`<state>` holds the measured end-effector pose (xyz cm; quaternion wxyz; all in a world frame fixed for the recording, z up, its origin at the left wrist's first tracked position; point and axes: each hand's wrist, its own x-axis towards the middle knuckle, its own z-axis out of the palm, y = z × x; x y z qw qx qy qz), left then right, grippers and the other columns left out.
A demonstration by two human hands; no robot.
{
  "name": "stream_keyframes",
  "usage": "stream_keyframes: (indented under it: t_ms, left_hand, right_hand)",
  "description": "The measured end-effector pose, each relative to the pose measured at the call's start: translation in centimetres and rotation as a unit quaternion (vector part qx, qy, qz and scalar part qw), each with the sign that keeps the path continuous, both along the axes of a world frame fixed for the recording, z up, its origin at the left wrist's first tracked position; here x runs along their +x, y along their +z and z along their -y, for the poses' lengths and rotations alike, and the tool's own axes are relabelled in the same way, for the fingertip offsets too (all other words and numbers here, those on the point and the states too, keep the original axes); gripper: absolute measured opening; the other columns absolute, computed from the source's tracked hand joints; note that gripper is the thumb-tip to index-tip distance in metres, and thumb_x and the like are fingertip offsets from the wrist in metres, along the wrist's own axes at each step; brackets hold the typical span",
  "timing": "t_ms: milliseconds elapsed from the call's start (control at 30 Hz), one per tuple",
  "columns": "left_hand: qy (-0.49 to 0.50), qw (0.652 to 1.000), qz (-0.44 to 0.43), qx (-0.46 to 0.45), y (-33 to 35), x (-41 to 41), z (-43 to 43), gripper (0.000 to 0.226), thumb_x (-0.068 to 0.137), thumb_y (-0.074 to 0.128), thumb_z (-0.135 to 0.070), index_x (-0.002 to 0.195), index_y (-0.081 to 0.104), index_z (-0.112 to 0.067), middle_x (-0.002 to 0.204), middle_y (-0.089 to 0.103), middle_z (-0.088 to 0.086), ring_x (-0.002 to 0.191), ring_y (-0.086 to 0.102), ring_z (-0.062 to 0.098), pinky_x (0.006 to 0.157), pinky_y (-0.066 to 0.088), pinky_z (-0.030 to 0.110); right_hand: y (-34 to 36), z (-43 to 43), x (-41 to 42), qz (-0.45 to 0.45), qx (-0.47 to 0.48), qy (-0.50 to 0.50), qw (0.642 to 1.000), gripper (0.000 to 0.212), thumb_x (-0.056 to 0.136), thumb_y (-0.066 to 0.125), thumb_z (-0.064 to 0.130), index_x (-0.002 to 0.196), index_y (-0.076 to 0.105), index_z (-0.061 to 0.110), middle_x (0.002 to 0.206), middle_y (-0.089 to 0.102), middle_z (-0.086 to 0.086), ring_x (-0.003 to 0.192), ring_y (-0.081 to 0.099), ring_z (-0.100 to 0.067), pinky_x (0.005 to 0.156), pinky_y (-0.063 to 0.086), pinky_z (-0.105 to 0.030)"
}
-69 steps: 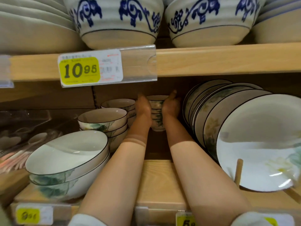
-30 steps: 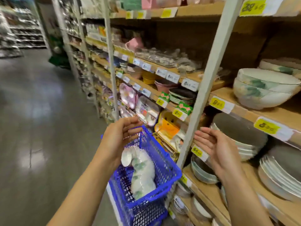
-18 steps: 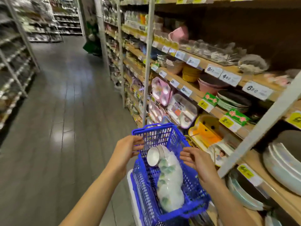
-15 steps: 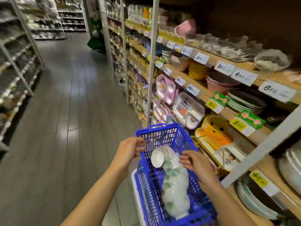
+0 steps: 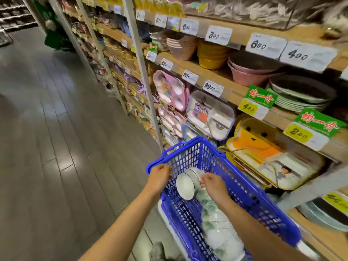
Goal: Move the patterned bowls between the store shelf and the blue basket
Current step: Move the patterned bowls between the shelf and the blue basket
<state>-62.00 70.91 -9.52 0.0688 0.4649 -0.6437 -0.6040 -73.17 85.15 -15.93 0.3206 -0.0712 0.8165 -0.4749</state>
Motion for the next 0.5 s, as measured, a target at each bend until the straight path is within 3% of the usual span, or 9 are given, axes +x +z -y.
stream_keyframes:
  t_ms: [100, 167, 267, 333, 400, 500]
  left_hand:
    - [-0.069, 0.997, 0.046, -0.001, -2.8, -3.3, 2.6, 0.011, 0.089, 0.044, -0.014, 0.081, 0.052, -0.013, 0.074, 0.046, 0.008, 0.068, 0.040, 0.019, 0.062, 0.031, 0.032]
    - [-0.129, 0.989, 0.076, -0.012, -5.2, -5.6, 4.3, 0.016, 0.090, 0.046, -0.015, 0.075, 0.051, -0.013, 0.075, 0.050, 0.009, 0.070, 0.043, 0.021, 0.067, 0.032, 0.032]
    - [-0.212, 0.969, 0.125, -0.028, -8.3, -8.2, 6.0, 0.024, 0.093, 0.047, -0.019, 0.071, 0.054, -0.011, 0.082, 0.059, 0.014, 0.073, 0.051, 0.024, 0.067, 0.038, 0.032]
    - [-0.274, 0.947, 0.163, -0.041, -10.5, -9.6, 6.9, 0.025, 0.095, 0.047, -0.021, 0.089, 0.064, -0.004, 0.099, 0.066, 0.019, 0.092, 0.060, 0.030, 0.079, 0.045, 0.035]
    - [-0.331, 0.920, 0.200, -0.064, -12.1, -10.6, 7.5, 0.034, 0.097, 0.046, -0.027, 0.115, 0.063, -0.004, 0.123, 0.062, 0.021, 0.115, 0.057, 0.034, 0.096, 0.044, 0.037]
    - [-0.404, 0.871, 0.255, -0.111, -14.5, -11.5, 7.8, 0.042, 0.098, 0.045, -0.031, 0.131, 0.056, -0.008, 0.137, 0.054, 0.019, 0.125, 0.051, 0.035, 0.105, 0.040, 0.039]
  right_hand:
    - [-2.3, 1.3, -0.8, -0.028, 0.107, -0.005, 0.994, 0.036, 0.095, 0.043, 0.011, 0.060, 0.049, 0.011, 0.091, 0.062, -0.018, 0.083, 0.062, -0.029, 0.071, 0.046, -0.034]
    - [-3.5, 2.3, -1.1, -0.032, 0.166, -0.024, 0.985, 0.033, 0.096, 0.043, 0.010, 0.064, 0.053, 0.008, 0.085, 0.058, -0.017, 0.082, 0.058, -0.024, 0.072, 0.046, -0.035]
    - [-5.0, 3.9, -1.3, -0.015, 0.224, -0.037, 0.974, 0.027, 0.096, 0.042, 0.011, 0.081, 0.063, 0.004, 0.096, 0.064, -0.023, 0.093, 0.062, -0.029, 0.077, 0.046, -0.035]
    - [-6.1, 5.1, -1.0, 0.000, 0.248, -0.037, 0.968, 0.021, 0.096, 0.044, 0.011, 0.095, 0.064, 0.006, 0.111, 0.065, -0.020, 0.104, 0.061, -0.032, 0.081, 0.046, -0.034]
    - [-7.3, 6.4, -0.7, 0.007, 0.279, -0.013, 0.960, 0.026, 0.096, 0.046, 0.014, 0.115, 0.061, 0.006, 0.121, 0.062, -0.018, 0.112, 0.058, -0.033, 0.086, 0.046, -0.034]
    - [-9.6, 8.3, -0.5, -0.002, 0.314, 0.022, 0.949, 0.041, 0.095, 0.048, 0.017, 0.136, 0.049, 0.011, 0.129, 0.059, -0.016, 0.119, 0.055, -0.031, 0.095, 0.045, -0.035]
